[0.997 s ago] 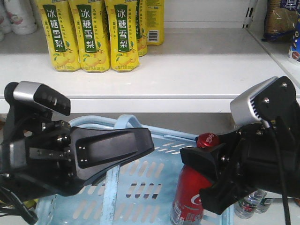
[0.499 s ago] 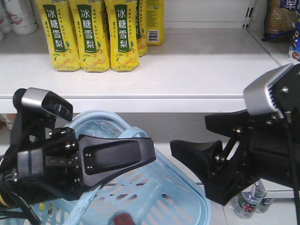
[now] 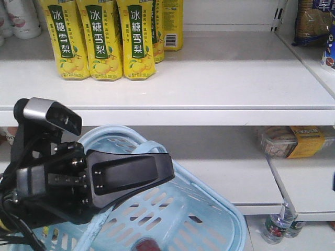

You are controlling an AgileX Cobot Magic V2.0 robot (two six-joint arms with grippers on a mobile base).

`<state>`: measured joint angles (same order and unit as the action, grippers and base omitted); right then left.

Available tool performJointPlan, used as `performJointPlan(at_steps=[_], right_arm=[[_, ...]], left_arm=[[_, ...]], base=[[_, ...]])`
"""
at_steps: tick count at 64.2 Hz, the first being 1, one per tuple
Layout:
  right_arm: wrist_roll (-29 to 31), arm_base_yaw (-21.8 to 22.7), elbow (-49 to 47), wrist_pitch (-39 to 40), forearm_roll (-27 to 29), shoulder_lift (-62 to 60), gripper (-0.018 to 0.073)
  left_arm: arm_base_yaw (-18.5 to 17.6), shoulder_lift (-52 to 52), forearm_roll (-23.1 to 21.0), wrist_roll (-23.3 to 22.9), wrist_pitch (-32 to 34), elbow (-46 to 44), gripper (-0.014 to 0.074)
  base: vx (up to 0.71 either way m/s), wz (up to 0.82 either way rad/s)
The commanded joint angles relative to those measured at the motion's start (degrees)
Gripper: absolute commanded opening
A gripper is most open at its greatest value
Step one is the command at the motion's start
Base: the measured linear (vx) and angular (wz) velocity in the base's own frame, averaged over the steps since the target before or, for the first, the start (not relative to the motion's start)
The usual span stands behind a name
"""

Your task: Place coke in basket with both arms

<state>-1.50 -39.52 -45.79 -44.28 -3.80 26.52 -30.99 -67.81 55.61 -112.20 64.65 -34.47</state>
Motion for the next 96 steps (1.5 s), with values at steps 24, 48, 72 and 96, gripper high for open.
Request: performJointPlan(at_steps=[24, 48, 72, 96], right_arm=[[-35.42, 0.05, 26.05, 9.19, -36.23, -22.71, -0.0004], [-46.18, 0.05, 29.82, 9.16, -37.57, -23.87, -0.0002], [-46.18, 0.05, 29.82, 8.98, -37.62, -23.87, -0.0002], [-46.18, 0.05, 29.82, 8.89, -37.62, -23.87, -0.0002]], left_arm=[[-0.31, 1.49, -5.99, 0.33, 11.52, -2.04, -0.0006], [-0.31, 1.49, -5.99, 0.33, 11.52, -2.04, -0.0006], [-0.31, 1.49, -5.99, 0.33, 11.52, -2.04, -0.0006], [-0.41, 1.49, -1.75, 9.51, 3.91, -1.97, -0.0006]], base=[[0.0, 0.0], [0.0, 0.0], [0.0, 0.0], [0.0, 0.0]])
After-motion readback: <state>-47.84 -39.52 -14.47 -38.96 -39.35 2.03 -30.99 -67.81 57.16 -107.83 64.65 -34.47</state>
